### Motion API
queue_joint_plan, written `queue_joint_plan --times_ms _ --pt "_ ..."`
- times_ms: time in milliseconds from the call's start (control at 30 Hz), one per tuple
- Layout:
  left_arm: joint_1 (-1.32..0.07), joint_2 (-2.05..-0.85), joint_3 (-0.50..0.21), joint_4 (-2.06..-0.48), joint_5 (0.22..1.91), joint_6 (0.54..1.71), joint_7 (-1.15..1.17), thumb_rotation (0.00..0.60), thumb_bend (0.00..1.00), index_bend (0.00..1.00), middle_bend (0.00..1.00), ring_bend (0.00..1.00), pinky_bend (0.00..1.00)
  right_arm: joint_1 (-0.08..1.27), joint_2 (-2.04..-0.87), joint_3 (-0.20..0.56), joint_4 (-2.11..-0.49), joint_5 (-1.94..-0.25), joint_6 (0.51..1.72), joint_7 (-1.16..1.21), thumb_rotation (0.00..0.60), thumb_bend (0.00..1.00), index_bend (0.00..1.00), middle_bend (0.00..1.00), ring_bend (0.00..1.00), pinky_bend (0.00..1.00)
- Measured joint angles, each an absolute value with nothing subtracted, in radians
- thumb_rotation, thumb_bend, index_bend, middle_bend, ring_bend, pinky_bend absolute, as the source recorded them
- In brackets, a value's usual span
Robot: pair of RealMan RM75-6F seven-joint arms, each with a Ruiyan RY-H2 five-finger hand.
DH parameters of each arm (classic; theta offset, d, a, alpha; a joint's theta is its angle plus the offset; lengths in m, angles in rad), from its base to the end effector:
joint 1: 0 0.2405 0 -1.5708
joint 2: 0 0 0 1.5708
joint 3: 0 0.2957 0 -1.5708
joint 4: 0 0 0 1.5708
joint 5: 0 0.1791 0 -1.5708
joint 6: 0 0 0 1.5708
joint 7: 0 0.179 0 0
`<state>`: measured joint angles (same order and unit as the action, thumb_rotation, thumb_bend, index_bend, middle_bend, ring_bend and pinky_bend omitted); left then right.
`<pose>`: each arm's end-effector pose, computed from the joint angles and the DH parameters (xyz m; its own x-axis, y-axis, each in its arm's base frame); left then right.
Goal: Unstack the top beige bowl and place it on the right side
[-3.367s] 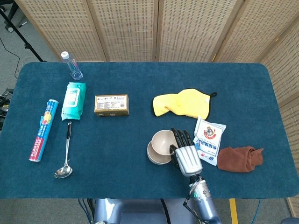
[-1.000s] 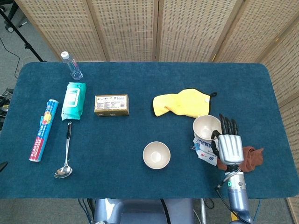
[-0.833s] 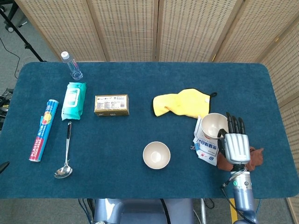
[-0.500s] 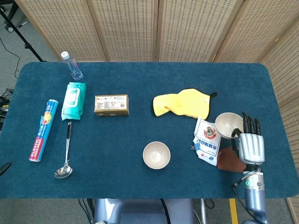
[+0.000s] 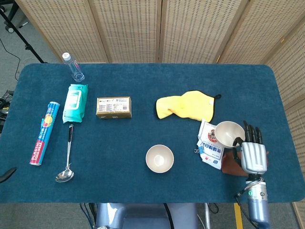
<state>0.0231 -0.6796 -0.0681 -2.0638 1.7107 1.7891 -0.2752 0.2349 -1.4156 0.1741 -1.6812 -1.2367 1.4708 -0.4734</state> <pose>-0.2125 0.1754 0.3393 0.0843 -0.2129 0.9734 0.9675 -0.2161 -0.1310 -0.2979 -0.2777 0.1239 0.4489 0.0357 0.8929 -0.8904 0.1024 0.4436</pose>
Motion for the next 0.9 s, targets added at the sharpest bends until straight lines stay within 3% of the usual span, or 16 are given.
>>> queue_joint_plan --times_ms 367,900 --pt "0.018 -0.693 -0.062 -2.063 1.713 1.772 -0.268 0.323 0.1 0.0 0.0 0.0 0.0 0.227 -1.339 0.235 -1.627 -1.153 1.449 -0.42 0.6 0.47 0.57 0.0 0.0 0.0" --pt "0.001 -0.728 -0.058 -2.089 1.721 1.733 -0.214 0.323 0.1 0.0 0.0 0.0 0.0 0.228 -1.314 0.249 -1.519 -1.122 1.371 -0.284 0.6 0.47 0.57 0.0 0.0 0.0"
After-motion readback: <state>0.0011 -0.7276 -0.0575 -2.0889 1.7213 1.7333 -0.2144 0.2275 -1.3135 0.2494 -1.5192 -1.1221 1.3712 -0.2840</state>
